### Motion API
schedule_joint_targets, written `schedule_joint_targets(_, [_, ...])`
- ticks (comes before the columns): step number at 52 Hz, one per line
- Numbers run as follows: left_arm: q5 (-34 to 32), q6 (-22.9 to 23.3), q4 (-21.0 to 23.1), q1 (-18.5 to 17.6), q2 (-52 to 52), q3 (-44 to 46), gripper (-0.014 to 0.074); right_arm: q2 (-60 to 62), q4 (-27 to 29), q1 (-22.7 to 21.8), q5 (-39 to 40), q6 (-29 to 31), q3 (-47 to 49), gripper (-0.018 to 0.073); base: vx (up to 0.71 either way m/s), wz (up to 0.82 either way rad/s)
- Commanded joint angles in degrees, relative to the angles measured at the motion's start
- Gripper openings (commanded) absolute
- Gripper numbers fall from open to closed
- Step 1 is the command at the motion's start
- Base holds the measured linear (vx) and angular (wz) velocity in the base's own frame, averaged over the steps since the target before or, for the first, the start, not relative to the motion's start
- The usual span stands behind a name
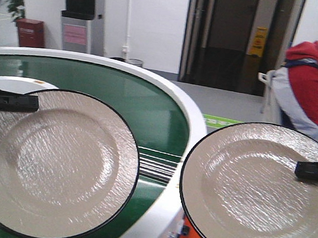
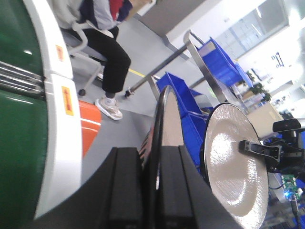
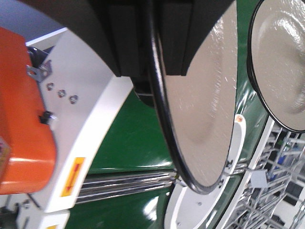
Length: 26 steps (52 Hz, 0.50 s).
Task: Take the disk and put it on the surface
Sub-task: 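Hold both plates while the base drives to the steel table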
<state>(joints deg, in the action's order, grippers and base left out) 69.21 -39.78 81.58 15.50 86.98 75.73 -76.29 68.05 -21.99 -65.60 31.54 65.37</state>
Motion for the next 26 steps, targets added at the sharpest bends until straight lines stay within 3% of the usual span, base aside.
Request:
schedule_joint_targets(1, [2.70,0.93,8.79,-0.05,-2.75,1.89,-0.0008,2.17,7.54,-0.15,-0.14,-0.15,1.99,-0.0009,-0.10,-0.38])
schedule_joint_targets(26, [2.75,0.93,8.79,-0.05,-2.75,1.89,-0.0008,2.17,7.54,-0.15,-0.14,-0.15,1.99,-0.0009,-0.08,-0.41])
